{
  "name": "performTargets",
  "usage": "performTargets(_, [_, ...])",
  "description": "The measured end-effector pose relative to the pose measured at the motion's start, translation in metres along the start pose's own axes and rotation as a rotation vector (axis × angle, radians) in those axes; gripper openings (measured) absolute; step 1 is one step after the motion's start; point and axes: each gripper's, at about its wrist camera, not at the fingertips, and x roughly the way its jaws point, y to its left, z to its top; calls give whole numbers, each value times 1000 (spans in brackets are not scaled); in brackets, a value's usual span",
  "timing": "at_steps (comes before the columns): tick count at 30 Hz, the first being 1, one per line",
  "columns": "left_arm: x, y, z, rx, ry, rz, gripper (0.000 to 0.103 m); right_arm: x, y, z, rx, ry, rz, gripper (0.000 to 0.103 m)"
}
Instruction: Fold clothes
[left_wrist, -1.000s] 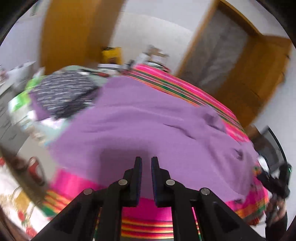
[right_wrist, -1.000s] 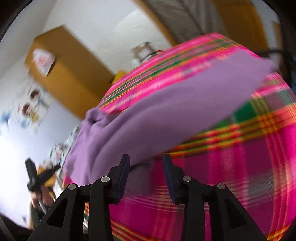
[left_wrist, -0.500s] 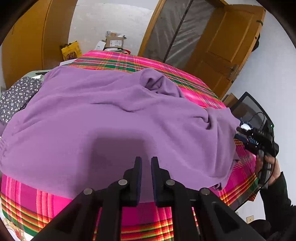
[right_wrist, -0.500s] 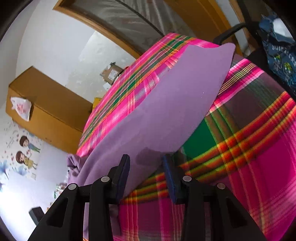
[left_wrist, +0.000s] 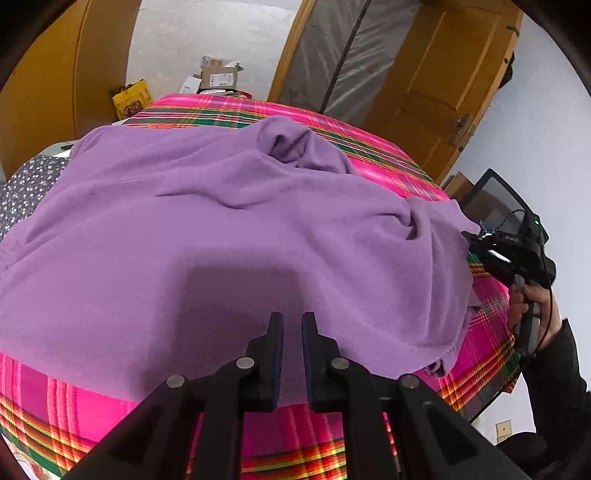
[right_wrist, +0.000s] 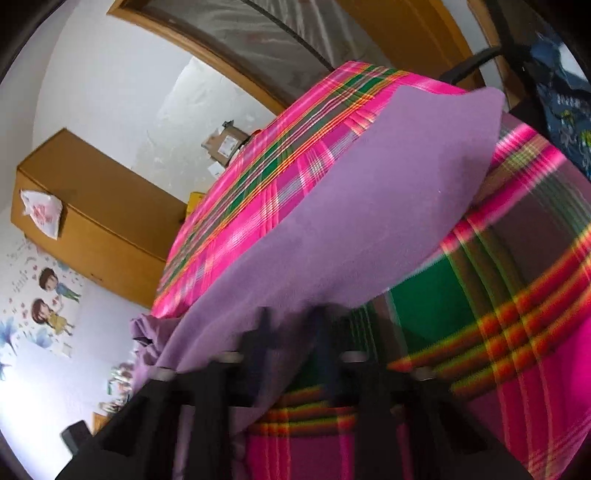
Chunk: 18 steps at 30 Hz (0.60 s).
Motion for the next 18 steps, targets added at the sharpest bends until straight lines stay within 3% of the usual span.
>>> performTargets(3, [1, -4, -3, 22, 5, 3, 10, -7, 2, -2, -9, -27, 16, 6])
performTargets(18, [1, -11, -11, 66, 17, -17, 10, -119, 21, -28, -45, -224, 80, 4])
